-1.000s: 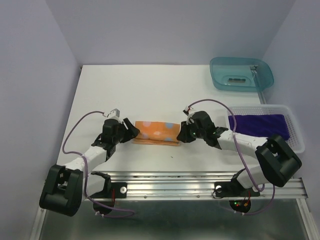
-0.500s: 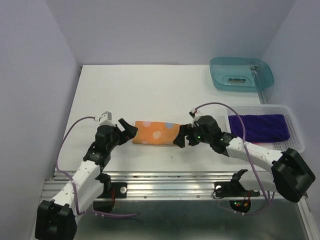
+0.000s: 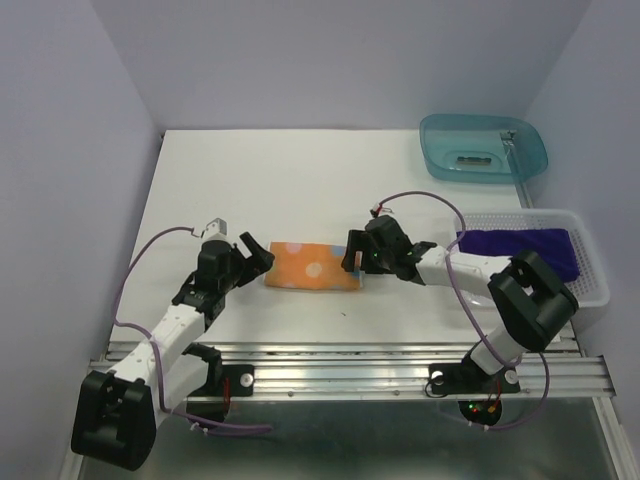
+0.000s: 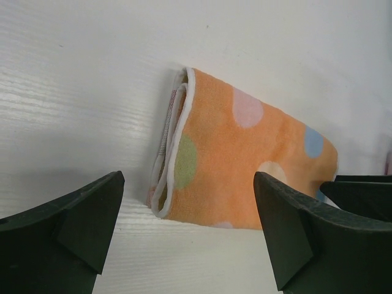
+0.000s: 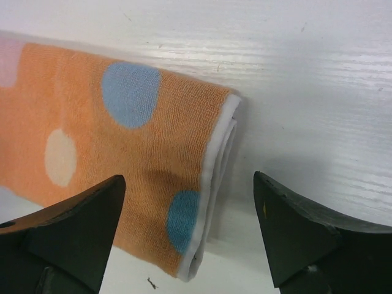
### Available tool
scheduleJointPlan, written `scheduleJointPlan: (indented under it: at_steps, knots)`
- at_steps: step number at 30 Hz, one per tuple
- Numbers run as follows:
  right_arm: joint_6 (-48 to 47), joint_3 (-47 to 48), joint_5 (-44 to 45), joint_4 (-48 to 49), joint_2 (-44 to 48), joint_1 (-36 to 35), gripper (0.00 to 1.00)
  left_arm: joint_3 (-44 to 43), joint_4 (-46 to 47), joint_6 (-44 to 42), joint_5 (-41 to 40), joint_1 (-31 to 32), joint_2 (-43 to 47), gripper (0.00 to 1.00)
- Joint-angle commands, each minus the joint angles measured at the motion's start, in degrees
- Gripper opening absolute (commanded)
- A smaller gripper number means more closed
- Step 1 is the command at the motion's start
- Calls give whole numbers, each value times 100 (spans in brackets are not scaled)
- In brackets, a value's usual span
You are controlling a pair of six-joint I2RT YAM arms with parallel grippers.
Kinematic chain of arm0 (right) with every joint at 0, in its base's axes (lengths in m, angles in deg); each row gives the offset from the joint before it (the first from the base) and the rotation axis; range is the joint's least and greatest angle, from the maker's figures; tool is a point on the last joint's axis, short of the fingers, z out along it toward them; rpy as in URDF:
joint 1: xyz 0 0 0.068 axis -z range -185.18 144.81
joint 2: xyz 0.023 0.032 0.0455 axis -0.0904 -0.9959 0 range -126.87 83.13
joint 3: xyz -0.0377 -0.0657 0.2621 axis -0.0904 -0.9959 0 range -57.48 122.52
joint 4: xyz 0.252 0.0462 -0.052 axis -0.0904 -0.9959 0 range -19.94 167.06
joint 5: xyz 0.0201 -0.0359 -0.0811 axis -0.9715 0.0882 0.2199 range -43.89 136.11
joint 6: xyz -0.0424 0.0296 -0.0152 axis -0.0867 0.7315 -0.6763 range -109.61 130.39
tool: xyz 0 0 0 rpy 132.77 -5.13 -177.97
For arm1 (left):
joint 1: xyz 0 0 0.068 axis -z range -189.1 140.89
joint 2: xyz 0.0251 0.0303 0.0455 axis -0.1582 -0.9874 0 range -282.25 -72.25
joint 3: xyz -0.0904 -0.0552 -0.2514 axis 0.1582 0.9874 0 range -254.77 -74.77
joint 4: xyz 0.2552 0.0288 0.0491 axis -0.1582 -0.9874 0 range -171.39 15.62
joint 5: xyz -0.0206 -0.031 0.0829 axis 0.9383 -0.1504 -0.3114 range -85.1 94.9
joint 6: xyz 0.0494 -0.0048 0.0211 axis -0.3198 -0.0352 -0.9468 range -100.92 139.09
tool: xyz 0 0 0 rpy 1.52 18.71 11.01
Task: Fold and stack the towels
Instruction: Neatly place the folded towel into the bin
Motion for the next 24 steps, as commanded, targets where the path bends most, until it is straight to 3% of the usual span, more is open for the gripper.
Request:
scheduleJointPlan:
  at_steps: [1, 7, 11, 15, 18, 24]
  knots:
    - [142, 545, 598, -307, -307, -326, 87, -55, 134, -121, -177, 29, 235, 99]
    - [396, 643, 1232, -852, -633, -679, 64, -64, 37, -139, -230, 29, 376, 99]
    - [563, 406, 1294, -668, -650, -688, 49, -20, 28, -121, -230, 29, 490, 99]
    - [608, 318, 1381, -738, -686, -697, 17, 6, 20, -130, -204, 29, 534, 99]
    - [66, 335, 1601, -949, -449, -688, 1, 6, 11, -139, -204, 29, 561, 99]
    - [-938, 871, 2926, -2626, 481, -688, 1, 50, 90, -174, -99, 29, 657, 99]
